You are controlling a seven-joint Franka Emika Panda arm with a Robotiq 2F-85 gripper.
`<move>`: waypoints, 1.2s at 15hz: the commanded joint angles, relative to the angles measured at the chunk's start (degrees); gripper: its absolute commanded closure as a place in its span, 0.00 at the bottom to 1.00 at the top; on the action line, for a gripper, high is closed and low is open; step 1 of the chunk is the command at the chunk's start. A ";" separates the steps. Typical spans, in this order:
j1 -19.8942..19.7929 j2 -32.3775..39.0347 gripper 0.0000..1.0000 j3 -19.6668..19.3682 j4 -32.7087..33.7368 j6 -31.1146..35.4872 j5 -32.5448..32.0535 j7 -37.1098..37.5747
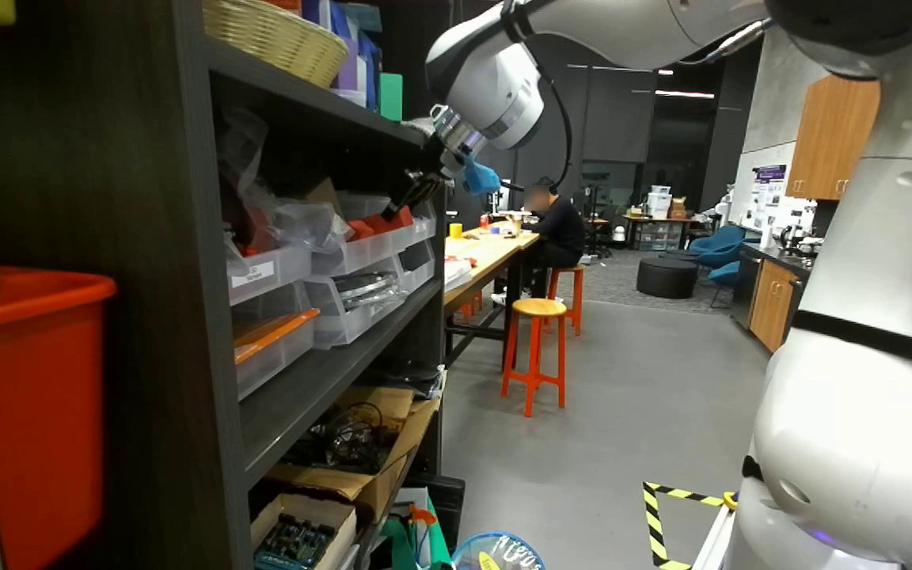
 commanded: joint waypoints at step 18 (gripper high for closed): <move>-4.68 -23.90 0.85 -2.30 -18.01 8.31 2.49 -7.33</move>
